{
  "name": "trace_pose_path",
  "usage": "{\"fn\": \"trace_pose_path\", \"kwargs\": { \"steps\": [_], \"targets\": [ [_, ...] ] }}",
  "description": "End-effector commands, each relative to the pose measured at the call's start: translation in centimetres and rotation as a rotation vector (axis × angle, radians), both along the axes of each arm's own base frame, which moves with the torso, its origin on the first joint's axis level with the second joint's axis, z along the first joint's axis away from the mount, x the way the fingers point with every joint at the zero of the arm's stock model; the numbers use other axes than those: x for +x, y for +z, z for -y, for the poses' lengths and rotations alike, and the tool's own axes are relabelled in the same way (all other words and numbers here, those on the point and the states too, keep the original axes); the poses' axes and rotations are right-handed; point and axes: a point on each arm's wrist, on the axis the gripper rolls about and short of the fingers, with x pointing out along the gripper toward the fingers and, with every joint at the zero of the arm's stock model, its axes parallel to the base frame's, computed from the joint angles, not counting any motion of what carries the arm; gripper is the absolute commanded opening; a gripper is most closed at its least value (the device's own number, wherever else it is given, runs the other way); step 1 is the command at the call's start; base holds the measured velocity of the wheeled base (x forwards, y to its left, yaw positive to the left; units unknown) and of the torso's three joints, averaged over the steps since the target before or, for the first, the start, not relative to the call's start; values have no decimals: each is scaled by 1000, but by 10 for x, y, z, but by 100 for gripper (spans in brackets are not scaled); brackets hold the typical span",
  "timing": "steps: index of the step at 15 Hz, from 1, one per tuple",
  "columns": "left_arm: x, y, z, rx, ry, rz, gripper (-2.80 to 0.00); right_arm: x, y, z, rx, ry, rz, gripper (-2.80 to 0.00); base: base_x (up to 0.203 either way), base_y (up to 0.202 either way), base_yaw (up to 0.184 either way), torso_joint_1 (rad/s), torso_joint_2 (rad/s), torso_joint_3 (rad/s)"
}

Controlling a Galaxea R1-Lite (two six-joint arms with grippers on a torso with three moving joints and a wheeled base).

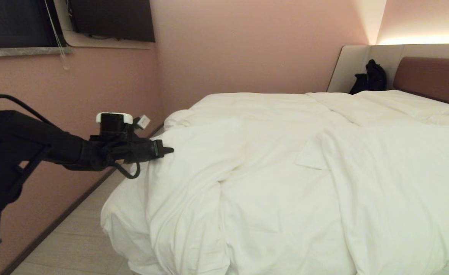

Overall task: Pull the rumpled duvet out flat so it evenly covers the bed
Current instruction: Flatten the corners of the folded blanket

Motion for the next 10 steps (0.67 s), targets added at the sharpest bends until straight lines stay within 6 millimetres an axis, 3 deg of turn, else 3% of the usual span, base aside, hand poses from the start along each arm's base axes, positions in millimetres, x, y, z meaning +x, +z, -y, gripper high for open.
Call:
{"fn": "trace_pose_path", "kwargs": {
  "steps": [1, 10],
  "targets": [
    [-26, 27, -14, 24, 80, 31, -280, 0, 0, 0, 0, 0, 0, -280, 0, 0, 0, 0, 0, 0],
    [-108, 43, -69, 176, 435, 80, -280, 0, 0, 0, 0, 0, -1, -280, 0, 0, 0, 0, 0, 0]
  ]
}}
